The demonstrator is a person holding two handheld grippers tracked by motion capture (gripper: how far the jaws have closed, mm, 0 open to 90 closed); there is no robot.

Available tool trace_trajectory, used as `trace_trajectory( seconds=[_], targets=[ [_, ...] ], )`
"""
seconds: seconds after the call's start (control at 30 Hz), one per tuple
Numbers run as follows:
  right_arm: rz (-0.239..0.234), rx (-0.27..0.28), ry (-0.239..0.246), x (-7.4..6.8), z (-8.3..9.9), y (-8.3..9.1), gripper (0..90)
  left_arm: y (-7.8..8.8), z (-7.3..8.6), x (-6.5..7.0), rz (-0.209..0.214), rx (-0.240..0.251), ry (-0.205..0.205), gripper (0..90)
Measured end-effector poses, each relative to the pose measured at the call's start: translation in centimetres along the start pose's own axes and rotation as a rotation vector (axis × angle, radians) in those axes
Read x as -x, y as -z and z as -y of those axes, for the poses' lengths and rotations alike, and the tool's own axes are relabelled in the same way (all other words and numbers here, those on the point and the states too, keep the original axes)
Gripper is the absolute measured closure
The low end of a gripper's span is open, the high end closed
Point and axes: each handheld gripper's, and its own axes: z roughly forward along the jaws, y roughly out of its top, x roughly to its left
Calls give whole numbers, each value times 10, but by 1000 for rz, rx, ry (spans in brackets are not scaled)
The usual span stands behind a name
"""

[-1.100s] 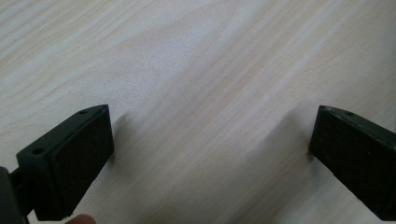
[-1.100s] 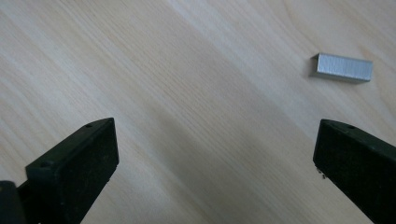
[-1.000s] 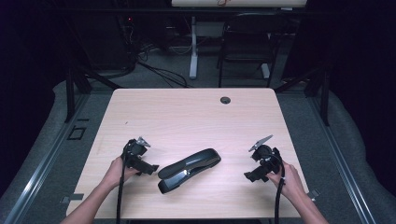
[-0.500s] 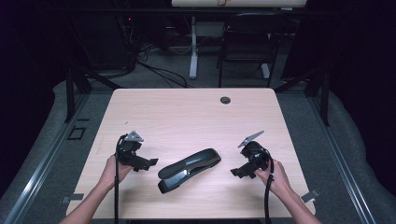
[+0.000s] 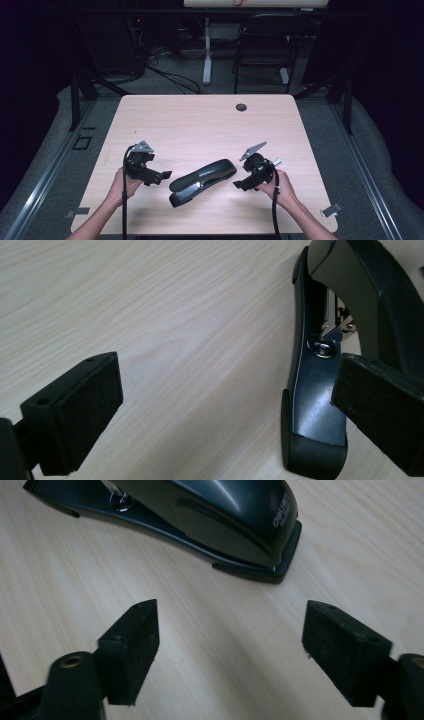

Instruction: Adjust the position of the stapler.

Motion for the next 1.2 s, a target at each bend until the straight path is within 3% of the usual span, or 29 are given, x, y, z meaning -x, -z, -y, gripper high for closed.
trace_trajectory(
  seconds=[0.03,0.17,0.33,0.4,0.47,0.5,0.53,0.6,0.77,0.9,1.03,1.2],
  targets=[
    [-6,-6,10,-1,-3,-3,367,2,-1,2,-8,-2,-14,22],
    [11,-56,63,-10,-14,-17,429,3,-3,6,7,13,-27,156],
    [50,-38,56,-16,-19,-20,545,0,-2,7,35,3,-33,329],
    [63,-22,54,-15,-19,-20,638,1,-1,8,59,6,-39,422],
    [63,-17,60,-14,-18,-20,663,1,0,8,79,14,-44,527],
    [68,-14,63,-14,-18,-19,708,1,-1,8,105,18,-42,527],
    [67,6,65,-13,-18,-20,748,1,-1,9,112,23,-50,585],
    [55,5,57,-13,-19,-21,793,-1,-3,11,144,15,-75,696],
    [71,11,50,-14,-20,-21,866,-8,-2,16,217,-12,-100,858],
    [78,11,40,-13,-20,-21,896,-10,-3,18,266,-20,-109,900],
    [71,12,33,-14,-20,-22,897,-15,-3,26,257,-53,-146,900],
    [75,9,33,-13,-21,-26,897,-15,-3,25,271,-55,-136,900]
  ],
)
